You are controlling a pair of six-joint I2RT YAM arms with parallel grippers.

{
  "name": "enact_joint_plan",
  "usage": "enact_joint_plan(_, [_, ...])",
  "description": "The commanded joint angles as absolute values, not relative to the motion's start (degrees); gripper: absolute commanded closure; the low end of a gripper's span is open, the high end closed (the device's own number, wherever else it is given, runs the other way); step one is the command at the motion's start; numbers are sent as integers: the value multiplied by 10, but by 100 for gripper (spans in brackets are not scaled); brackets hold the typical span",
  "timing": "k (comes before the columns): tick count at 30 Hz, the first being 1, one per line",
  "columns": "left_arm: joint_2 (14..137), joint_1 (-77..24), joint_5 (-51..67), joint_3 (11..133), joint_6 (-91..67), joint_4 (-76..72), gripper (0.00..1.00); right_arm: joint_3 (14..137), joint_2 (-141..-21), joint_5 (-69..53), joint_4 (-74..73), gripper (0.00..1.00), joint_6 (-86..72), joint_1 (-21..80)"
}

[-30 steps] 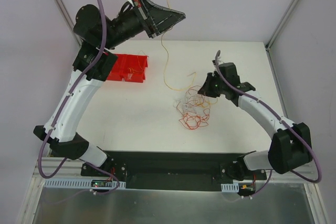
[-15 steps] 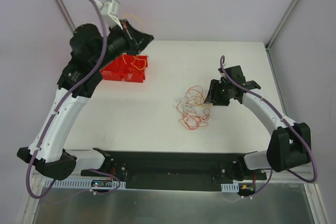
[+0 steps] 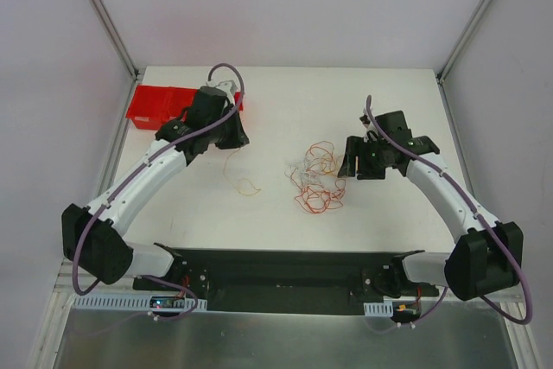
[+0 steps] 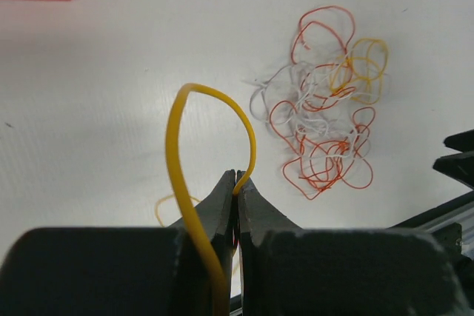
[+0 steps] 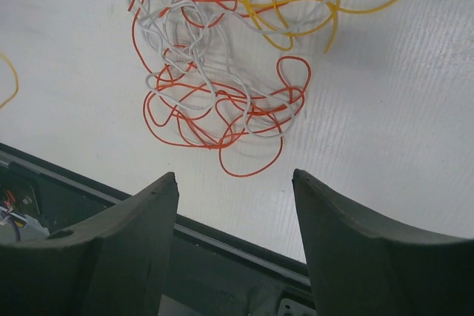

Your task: Untangle the cables

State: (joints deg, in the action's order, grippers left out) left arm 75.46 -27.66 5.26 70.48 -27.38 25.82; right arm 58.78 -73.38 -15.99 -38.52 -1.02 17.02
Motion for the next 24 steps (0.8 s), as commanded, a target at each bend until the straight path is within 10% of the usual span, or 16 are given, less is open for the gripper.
enact_joint_plan(1, [779,-271,44,679,-297,254,100,569,-715,-185,-397,34,-19,171])
enact_joint_plan(12, [856,-270,115,653,-277,279,90,564,-733,-202,-396,34,-4,171])
enact_joint_plan(24, [831,-270,115,612,-250,300,40,566,-731,-199,-402,32,-4,171])
